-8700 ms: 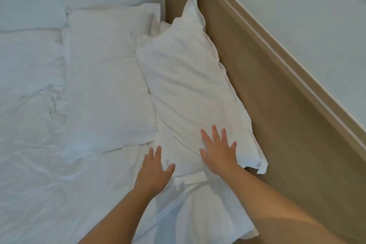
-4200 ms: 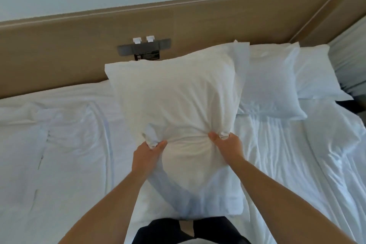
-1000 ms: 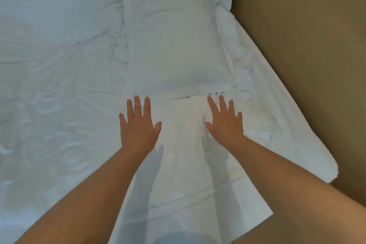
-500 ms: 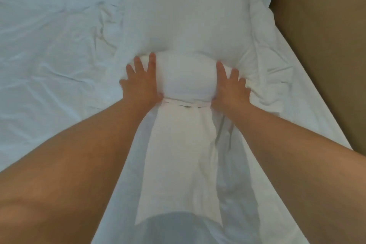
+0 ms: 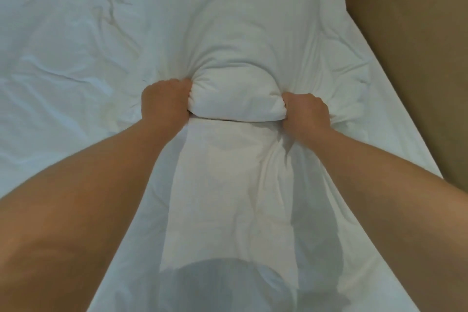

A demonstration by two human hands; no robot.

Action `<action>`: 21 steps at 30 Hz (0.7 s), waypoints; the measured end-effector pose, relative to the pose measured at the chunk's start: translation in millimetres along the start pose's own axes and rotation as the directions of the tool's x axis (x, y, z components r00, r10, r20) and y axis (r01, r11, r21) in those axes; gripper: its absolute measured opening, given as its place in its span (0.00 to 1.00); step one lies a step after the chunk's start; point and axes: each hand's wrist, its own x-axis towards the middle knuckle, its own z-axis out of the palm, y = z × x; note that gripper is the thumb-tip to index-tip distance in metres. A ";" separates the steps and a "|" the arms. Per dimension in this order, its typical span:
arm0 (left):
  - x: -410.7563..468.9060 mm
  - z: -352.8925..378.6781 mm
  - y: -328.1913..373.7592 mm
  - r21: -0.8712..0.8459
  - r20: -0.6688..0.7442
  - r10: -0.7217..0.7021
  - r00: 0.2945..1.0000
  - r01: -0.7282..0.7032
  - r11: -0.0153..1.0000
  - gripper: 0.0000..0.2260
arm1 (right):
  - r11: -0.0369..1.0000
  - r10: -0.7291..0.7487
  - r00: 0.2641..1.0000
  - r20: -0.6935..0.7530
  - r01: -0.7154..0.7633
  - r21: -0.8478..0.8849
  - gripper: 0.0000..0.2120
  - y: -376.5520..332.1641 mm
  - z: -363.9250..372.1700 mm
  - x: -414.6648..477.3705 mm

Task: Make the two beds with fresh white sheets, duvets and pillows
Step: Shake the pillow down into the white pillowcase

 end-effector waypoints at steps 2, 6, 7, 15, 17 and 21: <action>-21.9 -15.2 2.8 0.002 0.056 0.016 0.998 -0.016 1.000 0.09 | 1.000 0.011 0.999 0.048 -0.011 -0.002 0.08 -0.6 -11.8 -26.8; -69.7 -43.9 7.8 0.055 0.195 0.063 0.979 -0.075 0.996 0.12 | 1.000 0.007 0.992 0.129 -0.005 -0.020 0.09 -1.5 -31.5 -84.8; -83.2 -52.8 9.0 0.061 0.240 0.074 0.968 -0.091 0.994 0.12 | 1.000 0.005 0.988 0.154 -0.001 -0.028 0.09 -1.5 -39.0 -99.9; -189.4 -128.3 -5.5 0.050 0.512 0.171 0.842 -0.228 0.972 0.12 | 0.998 0.051 0.938 0.343 -0.059 0.014 0.07 -31.9 -94.3 -234.7; -216.0 -147.4 -15.9 0.049 0.568 0.209 0.796 -0.286 0.957 0.11 | 0.990 0.062 0.917 0.395 -0.106 0.091 0.07 -46.2 -105.0 -272.3; -273.8 -183.8 -50.2 0.014 0.710 0.275 0.648 -0.403 0.915 0.11 | 0.892 0.034 0.757 0.652 -0.318 0.322 0.17 -88.5 -118.8 -350.4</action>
